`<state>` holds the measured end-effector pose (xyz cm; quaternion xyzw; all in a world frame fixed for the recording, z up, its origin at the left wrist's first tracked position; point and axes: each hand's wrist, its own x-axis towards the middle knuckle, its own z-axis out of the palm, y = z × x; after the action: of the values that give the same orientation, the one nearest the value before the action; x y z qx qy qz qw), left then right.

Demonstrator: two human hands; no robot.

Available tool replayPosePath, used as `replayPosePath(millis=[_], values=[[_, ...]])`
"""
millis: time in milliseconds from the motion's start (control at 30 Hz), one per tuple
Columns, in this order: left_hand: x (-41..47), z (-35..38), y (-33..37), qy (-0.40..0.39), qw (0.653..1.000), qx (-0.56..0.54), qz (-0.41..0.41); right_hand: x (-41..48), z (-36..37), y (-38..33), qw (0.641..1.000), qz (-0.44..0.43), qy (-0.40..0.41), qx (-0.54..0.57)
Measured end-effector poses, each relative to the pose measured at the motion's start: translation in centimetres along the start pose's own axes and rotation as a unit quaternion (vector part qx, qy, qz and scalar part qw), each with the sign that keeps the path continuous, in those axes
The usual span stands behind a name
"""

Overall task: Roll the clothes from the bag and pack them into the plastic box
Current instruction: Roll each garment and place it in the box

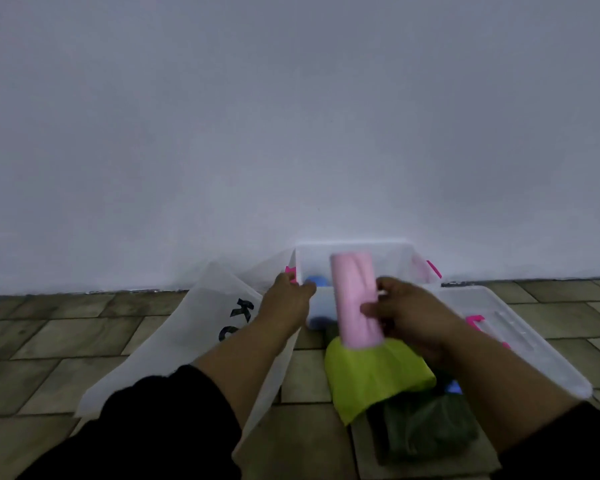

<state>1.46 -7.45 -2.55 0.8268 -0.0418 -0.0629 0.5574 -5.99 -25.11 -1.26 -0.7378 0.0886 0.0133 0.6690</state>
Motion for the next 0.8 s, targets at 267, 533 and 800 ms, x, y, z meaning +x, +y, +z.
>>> replayPosePath(millis=[267, 533, 800], values=[[6.7, 3.0, 0.7, -0.086, 0.969, 0.229, -0.031, 12.4, -1.2, -2.8, 0.908, 0.007, 0.156, -0.39], [7.8, 3.2, 0.2, -0.143, 0.941, 0.304, -0.039, 16.3, 2.3, -2.0, 0.812, 0.165, -0.068, -0.555], [7.8, 3.3, 0.5, -0.147, 0.937, 0.313, -0.05, 17.2, 2.6, -1.5, 0.775, 0.171, -0.081, -0.602]])
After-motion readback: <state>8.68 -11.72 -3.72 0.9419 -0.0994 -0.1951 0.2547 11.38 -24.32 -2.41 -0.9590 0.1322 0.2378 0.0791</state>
